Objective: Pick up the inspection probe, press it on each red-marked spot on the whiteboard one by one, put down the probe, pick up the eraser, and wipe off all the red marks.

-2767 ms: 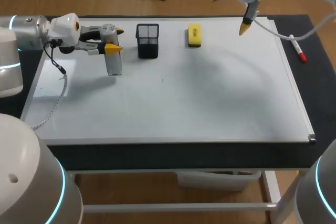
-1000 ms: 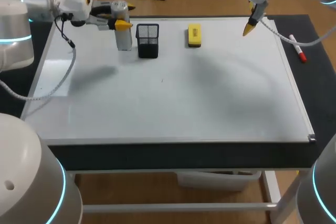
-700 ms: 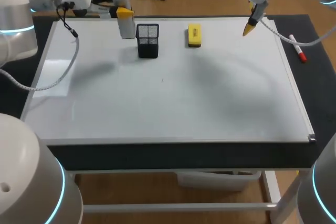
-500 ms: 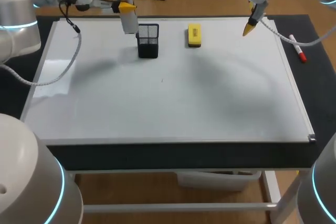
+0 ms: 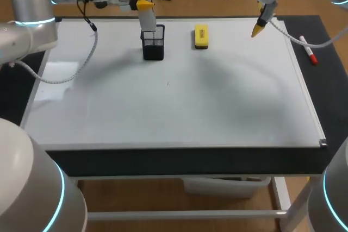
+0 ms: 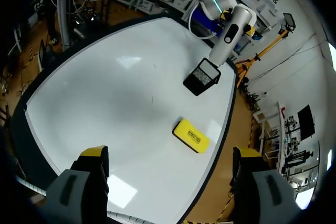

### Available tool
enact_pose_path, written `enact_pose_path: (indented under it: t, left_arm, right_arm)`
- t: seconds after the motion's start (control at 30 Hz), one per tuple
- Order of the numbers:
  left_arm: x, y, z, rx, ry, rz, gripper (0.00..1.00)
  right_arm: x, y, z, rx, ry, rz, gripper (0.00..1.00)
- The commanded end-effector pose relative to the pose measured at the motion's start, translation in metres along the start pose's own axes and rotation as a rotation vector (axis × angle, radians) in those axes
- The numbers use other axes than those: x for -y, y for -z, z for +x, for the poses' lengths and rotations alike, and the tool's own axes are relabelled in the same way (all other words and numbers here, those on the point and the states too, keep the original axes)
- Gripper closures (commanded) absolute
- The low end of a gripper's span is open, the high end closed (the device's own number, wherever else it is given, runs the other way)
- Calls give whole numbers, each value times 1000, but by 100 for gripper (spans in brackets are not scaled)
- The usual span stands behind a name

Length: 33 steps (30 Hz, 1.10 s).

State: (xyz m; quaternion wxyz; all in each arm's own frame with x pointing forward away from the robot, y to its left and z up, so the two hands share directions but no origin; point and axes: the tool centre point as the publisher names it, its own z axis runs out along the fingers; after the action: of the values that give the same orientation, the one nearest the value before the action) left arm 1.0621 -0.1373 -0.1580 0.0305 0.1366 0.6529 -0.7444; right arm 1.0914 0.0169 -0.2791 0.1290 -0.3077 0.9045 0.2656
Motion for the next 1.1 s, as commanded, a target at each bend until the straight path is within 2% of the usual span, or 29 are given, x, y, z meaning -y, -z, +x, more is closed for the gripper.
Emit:
enact_pose_path:
  t: [0.03,0.57,1.1]
  left_arm:
    - [-9,-4,-8,-51,8,10,100]
    - [-26,-4,-7,-56,42,4,100]
    - [-60,-3,-7,-44,67,-9,100]
  right_arm:
    - [0,1,0,-3,2,2,0]
    - [0,1,0,-3,2,2,0]
    - [0,1,0,-3,2,2,0]
